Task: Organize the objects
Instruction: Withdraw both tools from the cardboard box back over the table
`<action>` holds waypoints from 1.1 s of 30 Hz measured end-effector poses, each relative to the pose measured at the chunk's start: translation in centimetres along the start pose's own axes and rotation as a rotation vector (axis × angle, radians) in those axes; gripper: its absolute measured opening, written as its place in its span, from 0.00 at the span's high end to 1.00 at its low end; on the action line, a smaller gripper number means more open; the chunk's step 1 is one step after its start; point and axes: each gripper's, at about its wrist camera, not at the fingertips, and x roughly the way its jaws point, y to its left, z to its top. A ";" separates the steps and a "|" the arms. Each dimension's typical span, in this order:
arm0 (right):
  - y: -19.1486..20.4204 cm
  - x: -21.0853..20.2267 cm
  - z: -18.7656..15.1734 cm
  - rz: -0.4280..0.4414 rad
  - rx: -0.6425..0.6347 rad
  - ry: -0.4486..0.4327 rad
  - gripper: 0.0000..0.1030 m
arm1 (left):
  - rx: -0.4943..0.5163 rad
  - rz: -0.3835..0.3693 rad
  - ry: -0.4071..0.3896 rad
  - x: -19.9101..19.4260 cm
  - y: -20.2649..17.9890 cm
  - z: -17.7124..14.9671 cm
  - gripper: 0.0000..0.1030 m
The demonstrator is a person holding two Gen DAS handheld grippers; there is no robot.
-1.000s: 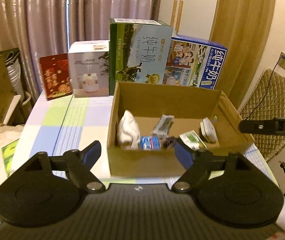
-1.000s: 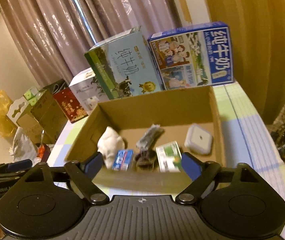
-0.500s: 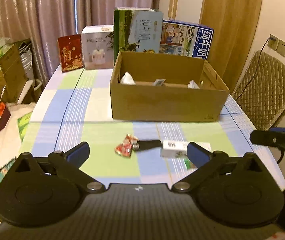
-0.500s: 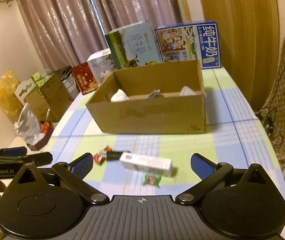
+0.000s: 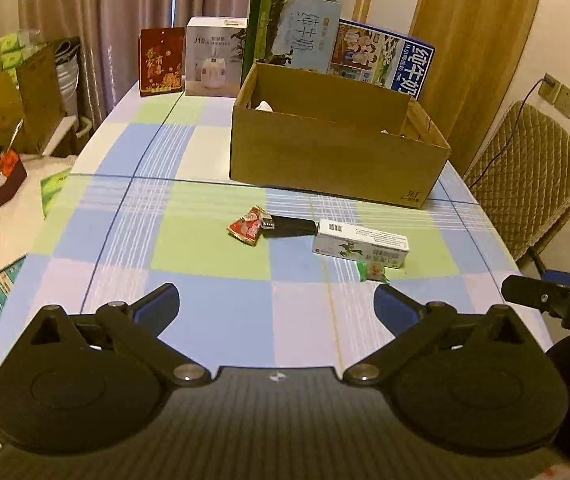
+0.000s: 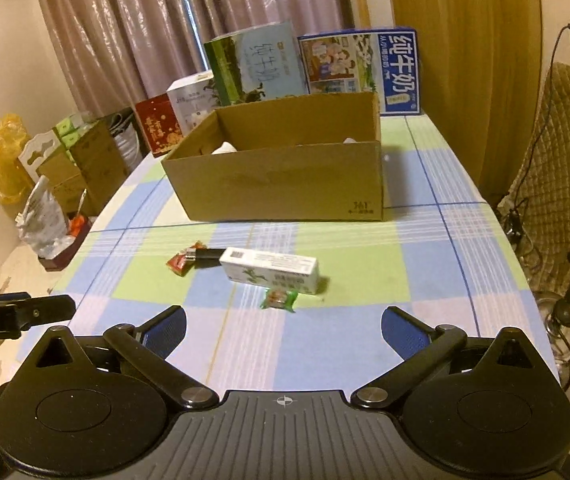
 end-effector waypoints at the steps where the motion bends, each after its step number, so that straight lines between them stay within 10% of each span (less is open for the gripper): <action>1: -0.1 -0.2 -0.2 0.000 -0.002 0.001 0.02 | 0.001 0.003 0.001 0.0 0.0 0.0 0.01; 33: -0.6 2.1 -1.5 -0.026 -0.031 0.055 0.02 | 0.073 -0.004 0.026 2.9 -0.9 -0.3 0.01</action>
